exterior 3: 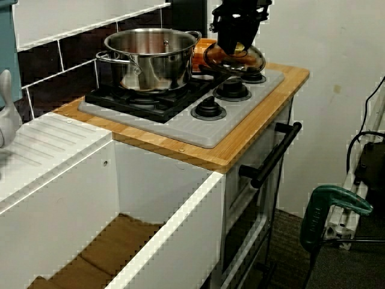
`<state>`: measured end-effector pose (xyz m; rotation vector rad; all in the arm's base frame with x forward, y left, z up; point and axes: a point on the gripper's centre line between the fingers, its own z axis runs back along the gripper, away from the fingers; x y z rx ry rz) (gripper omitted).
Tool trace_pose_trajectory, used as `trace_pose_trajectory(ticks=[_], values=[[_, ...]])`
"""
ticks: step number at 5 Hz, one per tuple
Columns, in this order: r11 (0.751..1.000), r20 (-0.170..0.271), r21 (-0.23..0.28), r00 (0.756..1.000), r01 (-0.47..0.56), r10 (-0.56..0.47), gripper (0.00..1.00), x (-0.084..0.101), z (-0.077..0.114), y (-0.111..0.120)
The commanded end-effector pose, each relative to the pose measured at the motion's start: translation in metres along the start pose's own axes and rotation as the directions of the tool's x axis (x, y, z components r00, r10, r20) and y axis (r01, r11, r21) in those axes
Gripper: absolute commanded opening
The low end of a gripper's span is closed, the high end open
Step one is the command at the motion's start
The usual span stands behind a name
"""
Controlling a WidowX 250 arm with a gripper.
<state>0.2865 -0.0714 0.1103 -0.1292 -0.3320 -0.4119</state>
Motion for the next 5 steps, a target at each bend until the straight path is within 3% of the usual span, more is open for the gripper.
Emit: trace_pose_trajectory(ticks=[1, 4, 5], values=[[0.997, 0.101, -0.017, 0.992, 0.078, -0.076, 0.0, 0.015, 0.034, -0.021], [0.977, 0.169, -0.021, 0.964, 0.211, -0.204, 0.0, 0.033, 0.045, -0.08], [0.977, 0.165, -0.01, 0.964, 0.214, -0.209, 0.0, 0.046, 0.042, -0.08]])
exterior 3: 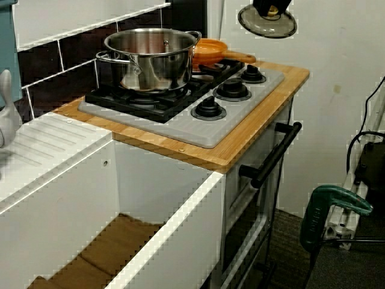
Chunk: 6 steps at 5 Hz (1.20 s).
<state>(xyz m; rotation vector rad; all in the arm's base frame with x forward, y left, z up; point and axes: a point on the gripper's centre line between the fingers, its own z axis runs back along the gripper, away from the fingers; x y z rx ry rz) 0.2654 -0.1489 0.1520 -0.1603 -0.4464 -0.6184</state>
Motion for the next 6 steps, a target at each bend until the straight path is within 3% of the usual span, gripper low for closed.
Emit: trace_pose_trajectory(ticks=[1, 3, 4, 6], values=[[1.0, 0.04, 0.024, 0.999, -0.011, 0.01, 0.0, 0.034, 0.004, 0.019], [0.998, 0.033, 0.048, 0.999, -0.04, 0.038, 0.0, 0.059, -0.009, 0.036], [0.993, 0.018, 0.114, 1.0, -0.015, 0.013, 0.0, 0.071, -0.024, 0.042], [0.989, -0.005, 0.149, 1.0, -0.014, 0.015, 0.0, 0.083, -0.044, 0.056]])
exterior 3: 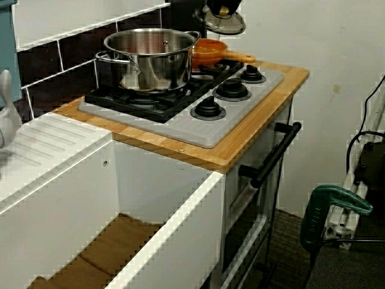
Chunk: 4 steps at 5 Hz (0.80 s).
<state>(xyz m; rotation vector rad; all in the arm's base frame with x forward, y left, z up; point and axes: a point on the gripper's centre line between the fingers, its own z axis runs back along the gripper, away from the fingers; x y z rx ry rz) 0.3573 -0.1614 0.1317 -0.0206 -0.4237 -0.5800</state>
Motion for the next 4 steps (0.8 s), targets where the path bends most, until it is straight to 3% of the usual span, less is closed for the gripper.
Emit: trace_pose_trajectory(ticks=[1, 4], values=[[1.0, 0.053, 0.028, 0.999, 0.001, -0.002, 0.0, 0.023, 0.005, 0.016], [0.997, -0.009, 0.017, 0.997, 0.076, -0.076, 0.0, 0.017, -0.008, 0.024]])
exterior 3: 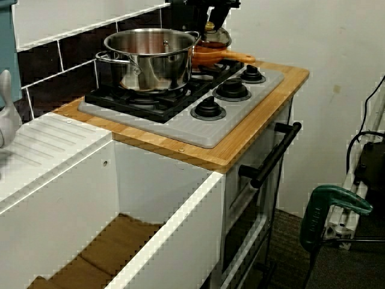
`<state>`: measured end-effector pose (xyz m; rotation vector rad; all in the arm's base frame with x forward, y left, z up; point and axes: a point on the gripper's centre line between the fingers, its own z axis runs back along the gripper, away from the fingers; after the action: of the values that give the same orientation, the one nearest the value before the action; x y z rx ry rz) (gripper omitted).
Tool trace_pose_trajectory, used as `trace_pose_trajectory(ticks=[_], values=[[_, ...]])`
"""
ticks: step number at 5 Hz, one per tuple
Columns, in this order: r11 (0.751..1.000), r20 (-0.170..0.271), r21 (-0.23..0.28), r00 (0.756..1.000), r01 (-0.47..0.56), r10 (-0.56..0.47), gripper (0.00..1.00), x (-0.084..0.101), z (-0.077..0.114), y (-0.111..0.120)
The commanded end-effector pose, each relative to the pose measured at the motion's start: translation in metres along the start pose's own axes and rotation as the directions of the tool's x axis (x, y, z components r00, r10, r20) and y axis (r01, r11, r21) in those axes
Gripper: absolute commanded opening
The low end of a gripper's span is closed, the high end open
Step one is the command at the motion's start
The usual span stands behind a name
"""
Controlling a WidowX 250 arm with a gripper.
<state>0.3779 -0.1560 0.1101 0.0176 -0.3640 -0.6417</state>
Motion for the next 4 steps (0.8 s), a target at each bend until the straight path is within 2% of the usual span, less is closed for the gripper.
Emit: trace_pose_trajectory(ticks=[1, 4], values=[[1.0, 0.044, 0.011, 0.999, 0.011, -0.012, 0.0, 0.01, 0.018, 0.015], [1.0, 0.027, 0.001, 1.0, 0.005, -0.005, 0.0, 0.012, 0.015, 0.025]])
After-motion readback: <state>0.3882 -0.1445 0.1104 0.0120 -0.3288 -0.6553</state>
